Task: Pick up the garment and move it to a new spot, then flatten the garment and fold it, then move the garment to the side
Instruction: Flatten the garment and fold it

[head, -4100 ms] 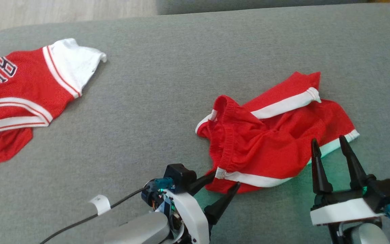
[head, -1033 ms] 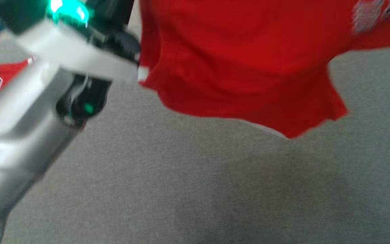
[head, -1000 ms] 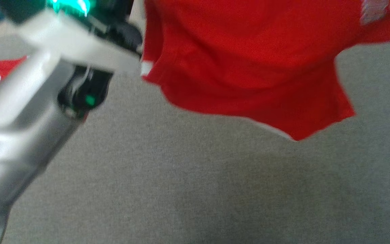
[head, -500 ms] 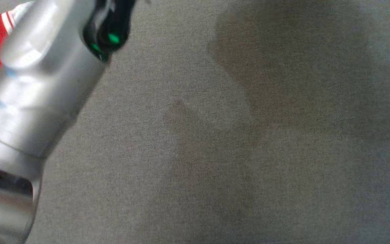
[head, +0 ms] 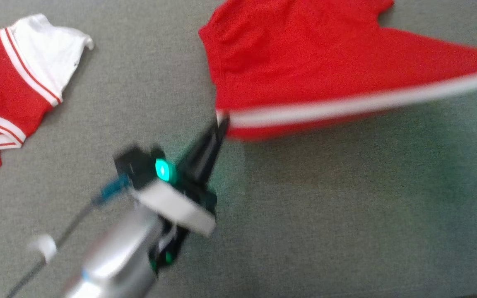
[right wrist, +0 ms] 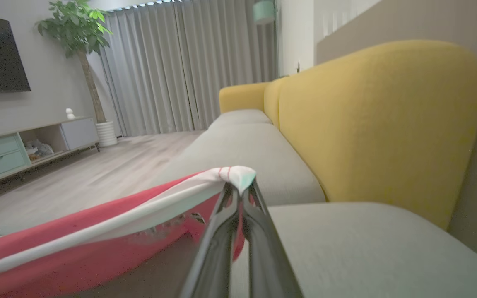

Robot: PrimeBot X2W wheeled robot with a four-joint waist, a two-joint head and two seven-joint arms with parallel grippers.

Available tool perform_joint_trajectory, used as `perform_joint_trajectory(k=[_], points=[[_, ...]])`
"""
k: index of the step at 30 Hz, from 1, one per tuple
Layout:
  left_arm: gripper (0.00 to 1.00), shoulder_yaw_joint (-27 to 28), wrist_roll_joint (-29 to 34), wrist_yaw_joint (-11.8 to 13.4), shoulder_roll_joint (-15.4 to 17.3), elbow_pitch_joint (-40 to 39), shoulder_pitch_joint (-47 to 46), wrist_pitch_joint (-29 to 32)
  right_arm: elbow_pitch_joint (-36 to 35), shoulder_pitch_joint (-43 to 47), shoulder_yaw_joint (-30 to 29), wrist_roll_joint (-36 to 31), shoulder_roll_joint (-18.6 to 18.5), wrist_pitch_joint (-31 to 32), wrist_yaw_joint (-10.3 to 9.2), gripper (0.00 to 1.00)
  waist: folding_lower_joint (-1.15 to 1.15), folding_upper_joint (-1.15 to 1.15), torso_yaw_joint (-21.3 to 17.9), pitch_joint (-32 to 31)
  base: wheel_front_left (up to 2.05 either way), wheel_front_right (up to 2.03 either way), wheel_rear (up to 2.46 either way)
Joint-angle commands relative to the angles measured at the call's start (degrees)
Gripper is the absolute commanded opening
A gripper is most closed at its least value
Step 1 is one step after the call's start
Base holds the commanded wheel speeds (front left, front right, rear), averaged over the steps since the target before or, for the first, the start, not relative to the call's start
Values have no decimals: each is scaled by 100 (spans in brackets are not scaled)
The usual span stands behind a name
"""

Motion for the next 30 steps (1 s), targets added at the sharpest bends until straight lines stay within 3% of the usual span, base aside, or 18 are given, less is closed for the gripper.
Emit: perform_joint_trajectory(k=[1,8,14,22,30], points=[[0,313,188,-4,106,-201,166,-28,-316,393,-66,114,-102,-1,-4,0,1,0,-46,-143,0,0,0],[0,740,791,-2,-12,-592,1865,-29,-1314,2272,-411,444,-70,209,-4,0,1,0,-197,-471,0,0,0],[0,839,932,27,24,-1074,2479,-29,-1814,3104,-623,572,-185,417,-4,0,1,0,-199,-680,0,0,0],[0,908,689,11,-350,-1200,2273,-29,-1208,2545,-472,578,-476,539,-4,0,1,0,12,-832,0,0,0],[0,612,450,-2,-758,-827,1249,-28,-367,1360,-167,875,-994,854,-4,0,1,0,442,-433,0,0,0]])
